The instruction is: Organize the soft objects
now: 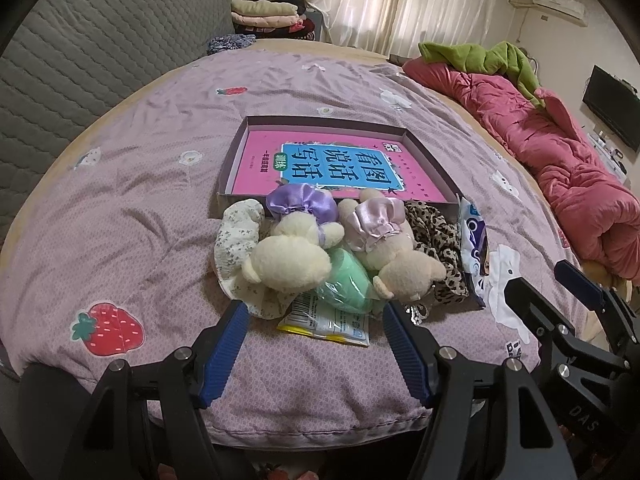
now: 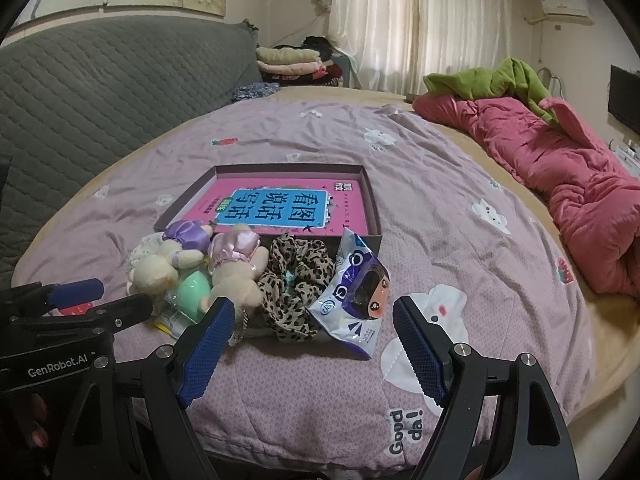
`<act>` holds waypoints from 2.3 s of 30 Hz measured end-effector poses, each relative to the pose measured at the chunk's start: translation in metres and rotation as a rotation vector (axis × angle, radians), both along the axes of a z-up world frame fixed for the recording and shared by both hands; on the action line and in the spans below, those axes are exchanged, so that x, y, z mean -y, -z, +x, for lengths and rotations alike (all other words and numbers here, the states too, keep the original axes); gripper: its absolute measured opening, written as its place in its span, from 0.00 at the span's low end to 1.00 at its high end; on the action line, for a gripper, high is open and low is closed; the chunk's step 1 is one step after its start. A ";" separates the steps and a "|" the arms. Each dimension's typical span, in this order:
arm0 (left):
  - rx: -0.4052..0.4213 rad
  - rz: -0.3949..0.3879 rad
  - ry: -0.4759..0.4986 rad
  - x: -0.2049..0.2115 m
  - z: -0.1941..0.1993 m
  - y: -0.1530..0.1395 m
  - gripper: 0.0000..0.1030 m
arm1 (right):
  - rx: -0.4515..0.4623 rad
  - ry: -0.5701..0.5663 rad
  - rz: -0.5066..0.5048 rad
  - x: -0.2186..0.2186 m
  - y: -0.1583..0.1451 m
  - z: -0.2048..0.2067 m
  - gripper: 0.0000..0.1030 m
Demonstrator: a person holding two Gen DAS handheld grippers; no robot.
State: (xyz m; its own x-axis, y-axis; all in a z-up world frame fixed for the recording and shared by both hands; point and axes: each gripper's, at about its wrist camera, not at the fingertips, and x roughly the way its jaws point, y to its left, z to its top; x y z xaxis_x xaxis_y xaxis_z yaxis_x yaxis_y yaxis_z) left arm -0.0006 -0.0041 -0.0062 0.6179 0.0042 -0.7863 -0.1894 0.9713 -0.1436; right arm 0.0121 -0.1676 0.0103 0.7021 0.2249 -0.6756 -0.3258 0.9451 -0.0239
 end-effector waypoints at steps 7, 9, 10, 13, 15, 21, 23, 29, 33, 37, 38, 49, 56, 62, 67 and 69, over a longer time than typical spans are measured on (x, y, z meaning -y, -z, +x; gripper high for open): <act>0.004 -0.014 -0.013 -0.006 0.001 -0.001 0.67 | -0.013 0.005 0.004 0.001 0.002 0.002 0.80; 0.005 -0.023 -0.013 -0.009 0.002 -0.001 0.67 | -0.017 0.004 0.006 0.001 0.002 0.003 0.80; 0.005 -0.027 -0.012 -0.010 0.003 -0.001 0.67 | -0.017 0.004 0.006 0.001 0.003 0.004 0.80; 0.004 -0.041 -0.009 -0.014 0.005 0.000 0.67 | -0.020 0.006 0.006 0.002 0.004 0.005 0.80; -0.002 -0.073 0.010 -0.019 0.009 0.002 0.67 | -0.023 0.008 0.006 0.003 0.005 0.007 0.80; -0.012 -0.138 0.047 -0.030 0.021 0.001 0.67 | -0.050 0.026 0.012 0.007 0.012 0.016 0.80; -0.018 -0.156 0.049 -0.033 0.026 0.000 0.67 | -0.060 0.033 0.015 0.007 0.015 0.019 0.80; -0.064 -0.142 0.031 -0.040 0.045 0.004 0.64 | -0.084 0.050 0.012 0.009 0.021 0.029 0.80; -0.096 -0.141 0.039 -0.040 0.056 0.008 0.62 | -0.096 0.067 0.007 0.010 0.024 0.036 0.80; -0.135 -0.121 0.063 -0.038 0.065 0.014 0.59 | -0.106 0.060 0.004 0.007 0.025 0.041 0.80; -0.144 -0.113 0.069 -0.037 0.066 0.015 0.59 | -0.109 0.054 0.000 0.006 0.026 0.041 0.80; -0.230 -0.055 0.090 -0.038 0.084 0.028 0.48 | -0.218 0.136 0.050 0.028 0.043 0.076 0.80; -0.236 -0.047 0.112 -0.040 0.085 0.023 0.48 | -0.343 0.200 0.156 0.045 0.061 0.105 0.80; -0.223 -0.067 0.159 -0.043 0.083 0.017 0.48 | -0.436 0.235 0.238 0.054 0.084 0.126 0.80; -0.238 -0.066 0.173 -0.044 0.089 0.019 0.48 | -0.443 0.228 0.236 0.048 0.089 0.136 0.79; -0.241 -0.067 0.177 -0.043 0.091 0.019 0.48 | -0.427 0.211 0.229 0.046 0.087 0.138 0.69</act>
